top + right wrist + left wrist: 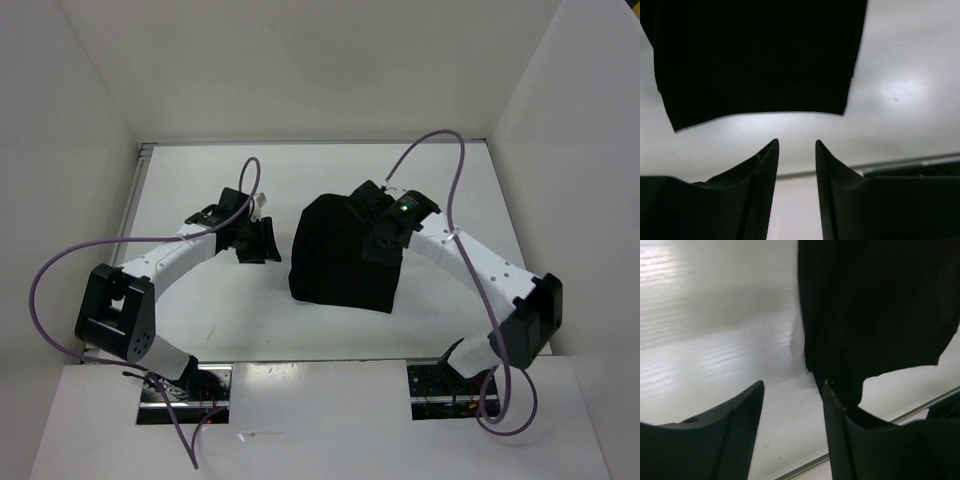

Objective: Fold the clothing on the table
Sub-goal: Flatten the skirt out

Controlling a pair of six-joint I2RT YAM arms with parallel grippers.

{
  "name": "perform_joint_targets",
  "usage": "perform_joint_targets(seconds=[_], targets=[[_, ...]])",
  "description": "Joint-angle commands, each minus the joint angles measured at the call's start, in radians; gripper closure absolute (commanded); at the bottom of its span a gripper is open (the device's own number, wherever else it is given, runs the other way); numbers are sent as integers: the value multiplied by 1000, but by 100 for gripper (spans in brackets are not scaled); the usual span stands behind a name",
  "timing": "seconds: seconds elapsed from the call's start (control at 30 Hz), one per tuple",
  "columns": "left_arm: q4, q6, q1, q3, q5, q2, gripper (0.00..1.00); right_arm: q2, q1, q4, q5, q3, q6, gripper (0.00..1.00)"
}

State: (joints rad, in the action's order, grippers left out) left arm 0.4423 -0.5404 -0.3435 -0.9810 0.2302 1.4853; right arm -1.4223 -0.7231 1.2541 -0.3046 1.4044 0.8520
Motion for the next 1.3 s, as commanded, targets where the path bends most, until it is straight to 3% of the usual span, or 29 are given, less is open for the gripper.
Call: perform_joint_targets(seconds=[0.0,0.03,0.07,0.1,0.17,0.4,0.63,0.8,0.93,1.07,1.17,1.23,1.27], targets=[[-46,33,5,-79,70,36,44,-143,2,-186,-59,-11,-27,61],[-47,33,5,-91,70,65,56,-174,2,-218,-70,-12,-27,77],[-47,33,-5,-108,70,79,71,-206,2,-267,-70,-12,-27,85],[-47,33,-20,-139,70,93,92,-267,2,-284,-70,-12,-39,92],[-57,33,-29,-165,98,138,100,-315,2,-330,-109,-12,-39,100],[22,74,-92,-275,173,331,100,-458,44,-395,-87,-33,-60,100],[59,109,-130,-246,83,440,100,-592,53,-458,-13,-65,-80,100],[59,100,-130,-329,72,500,100,-641,86,-518,61,10,-111,100],[68,89,-88,-403,118,518,100,-681,146,-607,119,96,-132,100],[119,112,-42,-495,44,527,99,-681,226,-755,287,120,-156,100],[144,132,17,-538,20,527,98,-633,255,-763,309,120,-165,100],[144,132,35,-547,20,504,97,-558,255,-745,248,105,-186,92],[144,132,47,-524,9,477,97,-497,255,-722,228,82,-186,73]])
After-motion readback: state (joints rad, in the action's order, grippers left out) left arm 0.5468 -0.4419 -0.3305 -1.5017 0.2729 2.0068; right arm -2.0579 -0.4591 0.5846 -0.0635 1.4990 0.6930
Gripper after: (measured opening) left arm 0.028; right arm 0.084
